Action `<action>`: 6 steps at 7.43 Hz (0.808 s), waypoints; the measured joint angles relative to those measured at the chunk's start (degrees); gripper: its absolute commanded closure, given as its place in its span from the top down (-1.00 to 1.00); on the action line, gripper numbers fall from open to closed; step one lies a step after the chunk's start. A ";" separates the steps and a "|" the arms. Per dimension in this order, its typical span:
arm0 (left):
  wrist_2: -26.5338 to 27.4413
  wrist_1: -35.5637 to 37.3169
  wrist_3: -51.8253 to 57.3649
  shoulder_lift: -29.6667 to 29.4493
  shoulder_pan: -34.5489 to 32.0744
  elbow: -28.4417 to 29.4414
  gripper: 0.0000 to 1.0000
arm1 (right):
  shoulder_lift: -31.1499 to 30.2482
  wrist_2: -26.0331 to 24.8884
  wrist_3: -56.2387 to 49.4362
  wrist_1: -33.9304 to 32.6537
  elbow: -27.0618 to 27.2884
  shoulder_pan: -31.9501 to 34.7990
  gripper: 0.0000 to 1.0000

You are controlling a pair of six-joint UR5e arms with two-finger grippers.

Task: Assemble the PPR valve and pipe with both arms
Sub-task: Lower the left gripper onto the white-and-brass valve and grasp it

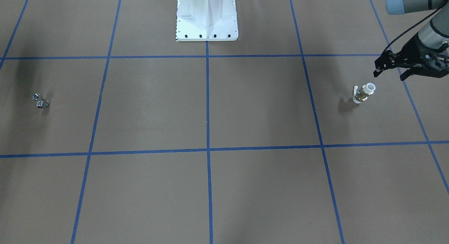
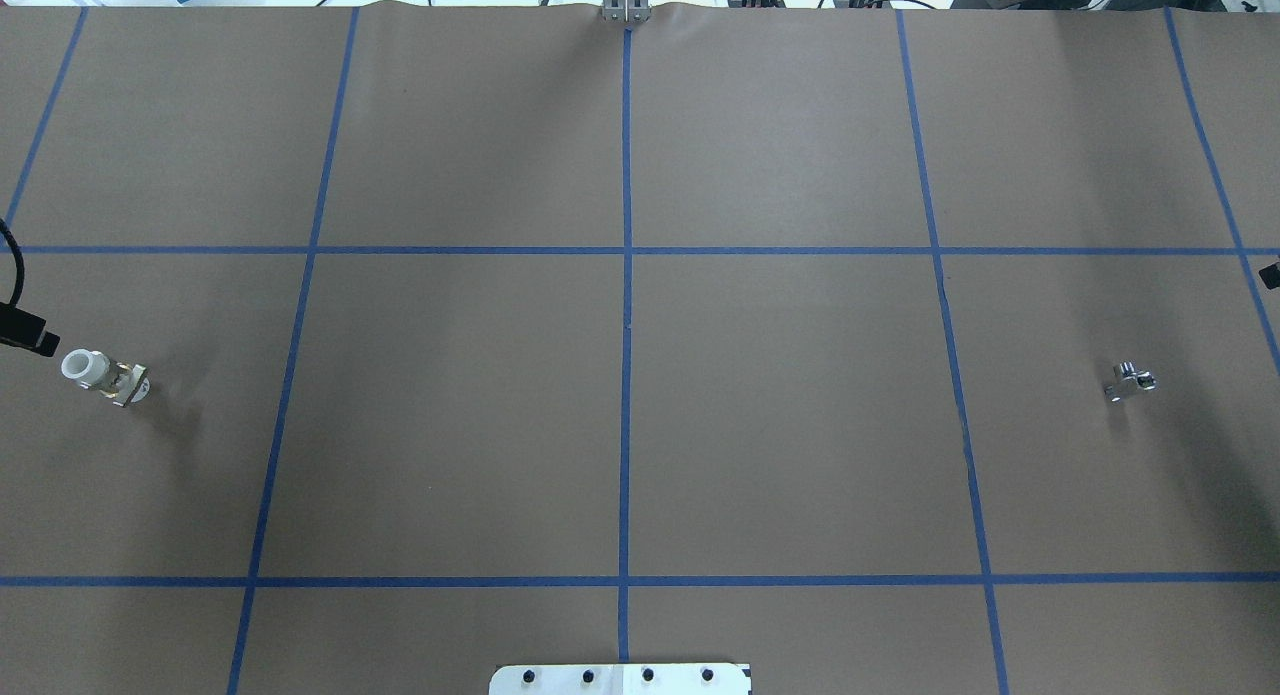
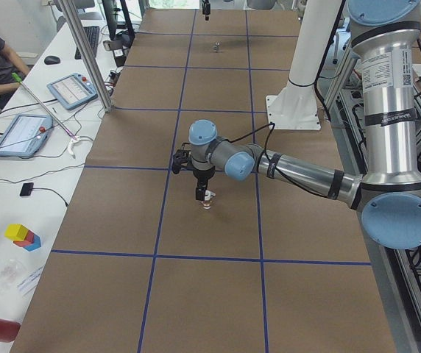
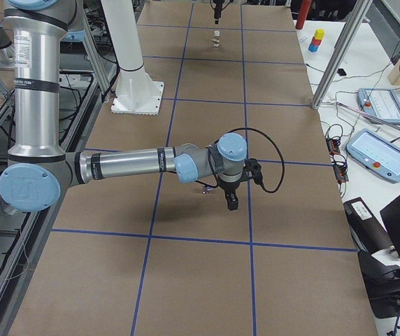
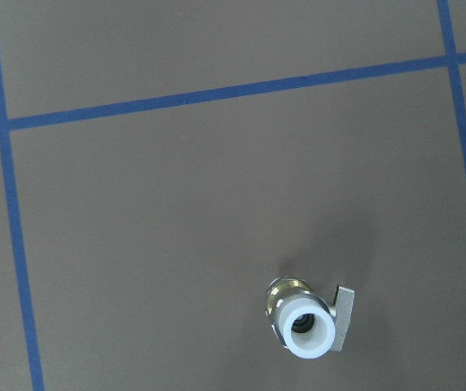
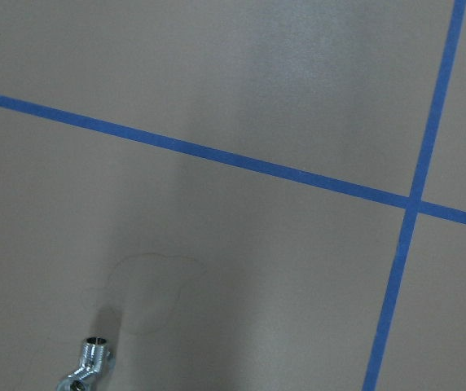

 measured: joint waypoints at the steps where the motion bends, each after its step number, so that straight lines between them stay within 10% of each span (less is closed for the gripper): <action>1: 1.39 -0.44 -0.65 -0.73 1.82 1.03 0.98 | 0.05 -0.31 0.25 0.11 -0.08 -0.32 0.99; 6: 2.46 -0.66 -0.92 -3.88 5.64 6.10 0.66 | 0.09 -0.95 0.50 0.16 -0.43 -1.63 0.99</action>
